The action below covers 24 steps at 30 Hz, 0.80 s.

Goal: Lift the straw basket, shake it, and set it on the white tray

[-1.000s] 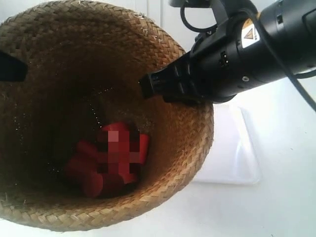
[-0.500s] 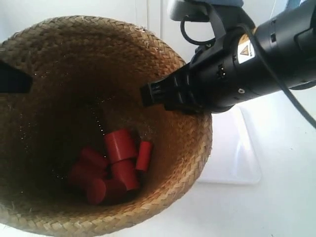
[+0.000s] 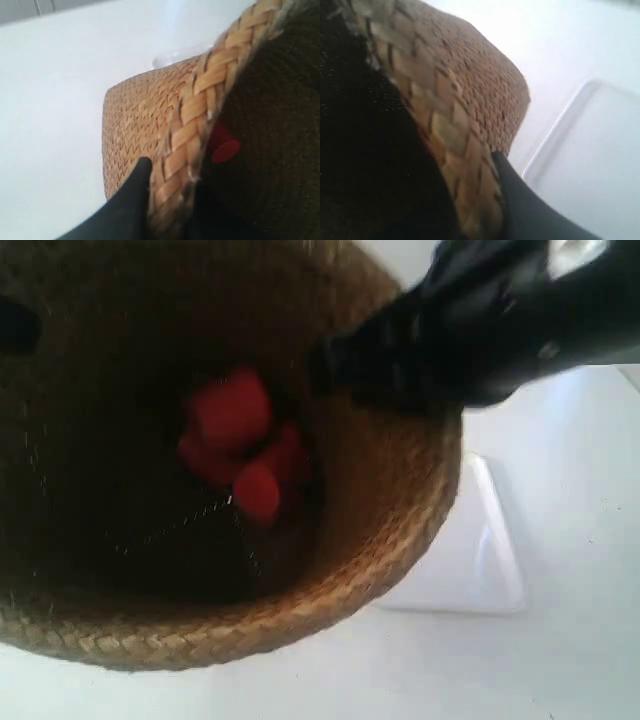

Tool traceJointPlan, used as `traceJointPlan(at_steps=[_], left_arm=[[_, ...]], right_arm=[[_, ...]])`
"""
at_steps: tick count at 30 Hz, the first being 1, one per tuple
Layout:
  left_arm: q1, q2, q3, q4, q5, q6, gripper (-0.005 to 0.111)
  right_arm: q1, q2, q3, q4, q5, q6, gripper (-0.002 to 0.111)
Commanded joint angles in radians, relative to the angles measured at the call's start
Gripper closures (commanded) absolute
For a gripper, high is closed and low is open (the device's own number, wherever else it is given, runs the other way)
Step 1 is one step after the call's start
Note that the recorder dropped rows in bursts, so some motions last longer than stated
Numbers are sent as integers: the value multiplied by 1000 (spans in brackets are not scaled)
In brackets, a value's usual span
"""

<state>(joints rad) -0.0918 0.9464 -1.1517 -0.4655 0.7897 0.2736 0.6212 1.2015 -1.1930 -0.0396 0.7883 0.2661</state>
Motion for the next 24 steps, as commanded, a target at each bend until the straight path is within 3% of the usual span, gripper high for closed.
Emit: traceJointPlan(at_steps=[1, 7, 16, 22, 24], left_arm=[[9, -10, -3, -14, -26, 9, 107], [9, -9, 13, -12, 34, 11, 107], [9, -15, 108, -19, -13, 11, 107], [9, -20, 111, -19, -49, 15, 107], [9, -30, 62, -59, -13, -15, 107]], right_arm=[[-4, -12, 8, -23, 11, 8, 108], [-4, -10, 12, -46, 16, 8, 108], [-4, 15, 90, -46, -32, 27, 108], [-4, 23, 98, -46, -65, 27, 108], [-4, 0, 24, -5, 20, 9, 108]])
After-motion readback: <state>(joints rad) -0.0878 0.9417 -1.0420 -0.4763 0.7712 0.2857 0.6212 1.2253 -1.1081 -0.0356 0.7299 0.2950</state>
